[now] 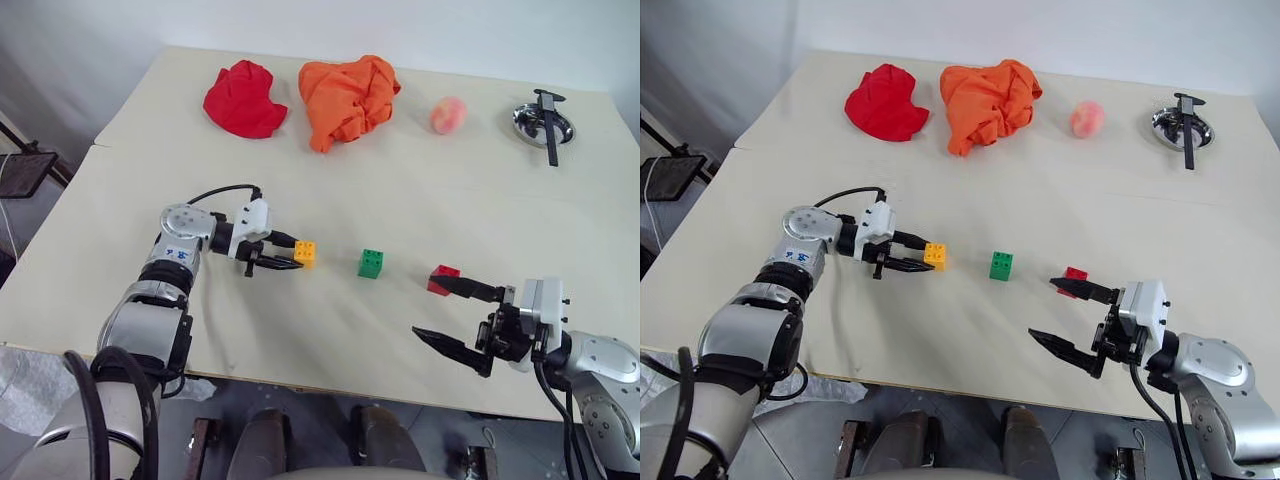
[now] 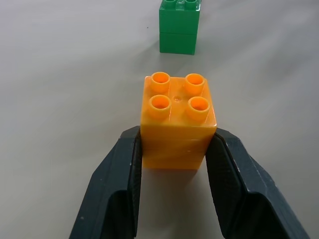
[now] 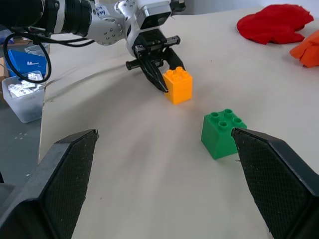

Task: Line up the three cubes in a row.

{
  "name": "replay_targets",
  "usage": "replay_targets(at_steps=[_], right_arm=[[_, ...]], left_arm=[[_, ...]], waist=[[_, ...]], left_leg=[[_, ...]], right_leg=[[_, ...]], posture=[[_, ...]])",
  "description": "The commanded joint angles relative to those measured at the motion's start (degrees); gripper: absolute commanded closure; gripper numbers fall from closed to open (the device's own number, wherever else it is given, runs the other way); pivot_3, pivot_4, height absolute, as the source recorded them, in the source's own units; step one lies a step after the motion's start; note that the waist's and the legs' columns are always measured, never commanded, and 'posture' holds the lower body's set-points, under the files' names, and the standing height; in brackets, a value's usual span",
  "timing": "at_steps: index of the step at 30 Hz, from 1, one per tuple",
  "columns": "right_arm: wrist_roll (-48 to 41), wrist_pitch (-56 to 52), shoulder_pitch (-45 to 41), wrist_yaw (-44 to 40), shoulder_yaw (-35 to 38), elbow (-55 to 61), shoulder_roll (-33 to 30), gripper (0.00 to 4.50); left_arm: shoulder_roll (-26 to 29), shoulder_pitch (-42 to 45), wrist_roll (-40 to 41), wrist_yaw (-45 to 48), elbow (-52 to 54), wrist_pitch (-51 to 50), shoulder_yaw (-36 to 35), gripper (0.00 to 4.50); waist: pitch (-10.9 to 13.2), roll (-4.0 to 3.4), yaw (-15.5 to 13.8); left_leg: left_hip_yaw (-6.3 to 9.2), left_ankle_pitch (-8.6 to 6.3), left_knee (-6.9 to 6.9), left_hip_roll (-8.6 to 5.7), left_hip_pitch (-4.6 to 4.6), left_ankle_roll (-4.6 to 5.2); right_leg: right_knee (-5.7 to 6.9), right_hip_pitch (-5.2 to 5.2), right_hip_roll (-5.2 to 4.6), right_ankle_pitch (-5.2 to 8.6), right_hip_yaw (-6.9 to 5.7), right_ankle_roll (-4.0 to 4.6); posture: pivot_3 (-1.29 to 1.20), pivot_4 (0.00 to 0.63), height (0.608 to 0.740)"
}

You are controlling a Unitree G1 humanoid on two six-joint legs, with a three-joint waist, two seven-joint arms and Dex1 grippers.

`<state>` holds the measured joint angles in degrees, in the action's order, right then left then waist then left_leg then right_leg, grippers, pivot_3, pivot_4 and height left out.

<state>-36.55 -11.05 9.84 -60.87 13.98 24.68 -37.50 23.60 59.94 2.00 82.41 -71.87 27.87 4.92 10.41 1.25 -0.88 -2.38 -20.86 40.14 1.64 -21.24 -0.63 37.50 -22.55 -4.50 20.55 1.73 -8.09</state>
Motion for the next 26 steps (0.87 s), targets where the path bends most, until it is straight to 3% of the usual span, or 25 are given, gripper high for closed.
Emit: replay_targets(at_steps=[1, 4, 8, 12, 15, 21, 26], right_arm=[[0.05, 2.42, 0.74, -1.57, 1.63, 0.17, -0.61, 0.0], [1.13, 5.64, -0.37, -4.26, 3.27, -4.24, -1.64, 0.0], [0.26, 6.6, -3.03, -9.33, 6.1, -13.06, -5.03, 0.0], [-0.61, 5.65, -7.79, -12.8, 6.65, -21.14, -7.02, 0.0], [-1.53, 9.18, -14.31, -17.69, 5.39, -27.83, -4.48, 0.0], [0.34, 11.63, -19.05, -21.58, 2.8, -31.78, -3.27, 0.0], [2.48, 13.8, -19.81, -24.45, 0.68, -33.57, -3.95, 0.0]], left_arm=[[1.88, 0.38, 1.07, 1.76, 0.65, -0.38, -2.35, 1.81], [5.39, -1.98, 4.64, 6.01, 4.03, -1.14, -5.65, 0.92], [10.75, -11.99, 11.23, 9.74, 17.75, -7.48, -9.23, 0.92], [15.11, -26.04, 18.77, 4.54, 38.04, -19.61, -12.7, 0.92], [16.88, -36.33, 24.88, -0.72, 50.66, -26.89, -18.57, 0.92], [16.01, -42.58, 25.93, -9.17, 61.49, -29.95, -21.18, 0.92], [16.78, -43.45, 24.3, -9.2, 60.33, -28.69, -19.78, 0.92]], waist=[[0.0, 0.0, 0.03], [0.0, 0.0, 0.8], [0.01, -0.03, 2.25], [0.02, -0.04, 2.65], [0.03, -0.06, 2.79], [0.06, -0.11, 1.82], [0.06, -0.11, 1.91]], left_leg=[[0.0, 0.0, -0.01, -0.01, -0.01, 0.0], [-0.03, 0.0, -0.01, -0.01, -0.01, 0.0], [-0.03, 0.01, -0.05, 0.17, 0.09, -0.01], [0.08, 0.01, -0.07, 0.23, 0.09, -0.01], [0.17, 0.03, -0.06, 0.24, 0.09, -0.04], [0.36, 0.23, -0.08, -0.07, 0.09, 0.05], [0.31, 0.21, -0.09, -0.13, 0.06, 0.09]], right_leg=[[0.0, -0.01, 0.01, 0.0, 0.0, 0.0], [0.0, -0.03, 0.04, 0.0, 0.0, 0.0], [0.07, -0.02, 0.02, 0.0, 0.11, 0.0], [0.12, -0.01, -0.24, 0.0, 0.14, 0.01], [0.13, 0.0, -0.55, 0.0, 0.08, 0.01], [0.07, 0.07, -0.92, 0.01, -0.12, 0.03], [0.07, 0.07, -0.89, 0.01, -0.2, 0.02]], posture=[[0.0, 0.15, 0.74], [0.0, 0.15, 0.74], [0.0, 0.15, 0.74], [0.0, 0.15, 0.74], [0.0, 0.15, 0.74], [0.0, 0.15, 0.74], [0.0, 0.15, 0.74]])
